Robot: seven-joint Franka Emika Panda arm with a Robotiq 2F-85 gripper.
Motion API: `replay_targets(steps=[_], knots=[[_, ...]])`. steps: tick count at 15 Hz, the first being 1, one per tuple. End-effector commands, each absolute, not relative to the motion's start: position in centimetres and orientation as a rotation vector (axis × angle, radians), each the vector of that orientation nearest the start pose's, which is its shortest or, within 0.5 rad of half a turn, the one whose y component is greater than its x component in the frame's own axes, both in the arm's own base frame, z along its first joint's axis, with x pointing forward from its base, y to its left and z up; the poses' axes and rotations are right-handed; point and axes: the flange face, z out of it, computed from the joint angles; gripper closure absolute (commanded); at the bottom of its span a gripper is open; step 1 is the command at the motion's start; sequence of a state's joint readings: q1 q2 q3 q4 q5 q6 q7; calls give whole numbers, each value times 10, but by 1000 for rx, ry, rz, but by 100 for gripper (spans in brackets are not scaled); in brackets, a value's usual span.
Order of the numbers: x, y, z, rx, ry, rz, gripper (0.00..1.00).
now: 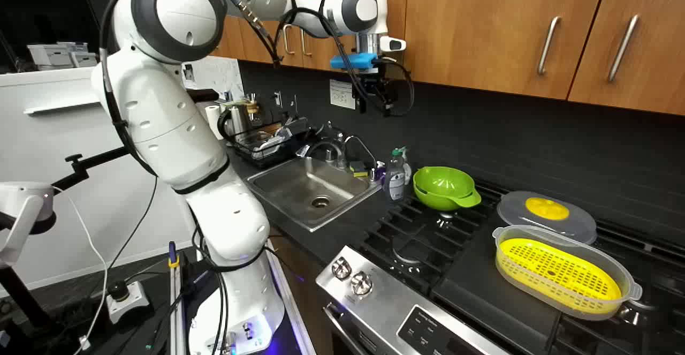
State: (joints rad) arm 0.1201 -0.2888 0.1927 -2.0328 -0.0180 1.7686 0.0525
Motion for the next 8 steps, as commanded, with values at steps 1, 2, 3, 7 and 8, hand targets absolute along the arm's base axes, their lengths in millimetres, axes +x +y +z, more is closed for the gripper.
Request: replay_targets(steps=[1,2,3,7,8], knots=[[448,153,568,-3183,-410,-50,0],[448,153,568,-3183,-410,-50,0],[448,153,568,-3183,-410,-51,0],[448,153,568,-3183,-410,-51,0],[450,150,569,-3173,-385,-42,0]])
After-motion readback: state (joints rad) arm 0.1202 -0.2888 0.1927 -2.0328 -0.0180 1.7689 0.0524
